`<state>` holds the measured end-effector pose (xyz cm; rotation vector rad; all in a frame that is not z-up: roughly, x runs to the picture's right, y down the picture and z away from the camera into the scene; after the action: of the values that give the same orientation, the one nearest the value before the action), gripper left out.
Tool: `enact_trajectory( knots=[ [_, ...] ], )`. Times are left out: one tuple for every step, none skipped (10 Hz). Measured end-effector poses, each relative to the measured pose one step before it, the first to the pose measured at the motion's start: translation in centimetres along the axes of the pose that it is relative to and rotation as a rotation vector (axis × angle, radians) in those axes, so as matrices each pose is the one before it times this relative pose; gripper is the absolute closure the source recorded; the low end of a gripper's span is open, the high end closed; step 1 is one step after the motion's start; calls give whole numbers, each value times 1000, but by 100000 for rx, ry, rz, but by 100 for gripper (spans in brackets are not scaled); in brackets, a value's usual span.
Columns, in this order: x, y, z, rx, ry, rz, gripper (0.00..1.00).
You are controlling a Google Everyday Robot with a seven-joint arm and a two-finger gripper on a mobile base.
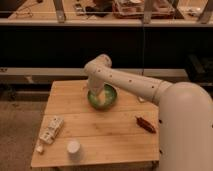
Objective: Move the arm in a circular motion
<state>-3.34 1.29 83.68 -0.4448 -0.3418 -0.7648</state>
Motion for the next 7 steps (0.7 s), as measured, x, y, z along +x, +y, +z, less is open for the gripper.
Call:
enact_trajectory(
  knots=[
    [2362, 1439, -1463, -2055, 3938, 2440, 20],
    [2032, 2096, -1326, -3317, 3655, 2179, 20],
    [1913, 3754, -1325, -6090, 3599, 3785, 20],
    [866, 2689, -562, -3932, 1806, 2827, 20],
    [367, 4359, -679, -5874, 399, 4854, 20],
    [-646, 3358, -587, -4321, -881, 3120, 20],
    [-1109, 2008, -732, -1938, -1044, 1129, 20]
  ],
)
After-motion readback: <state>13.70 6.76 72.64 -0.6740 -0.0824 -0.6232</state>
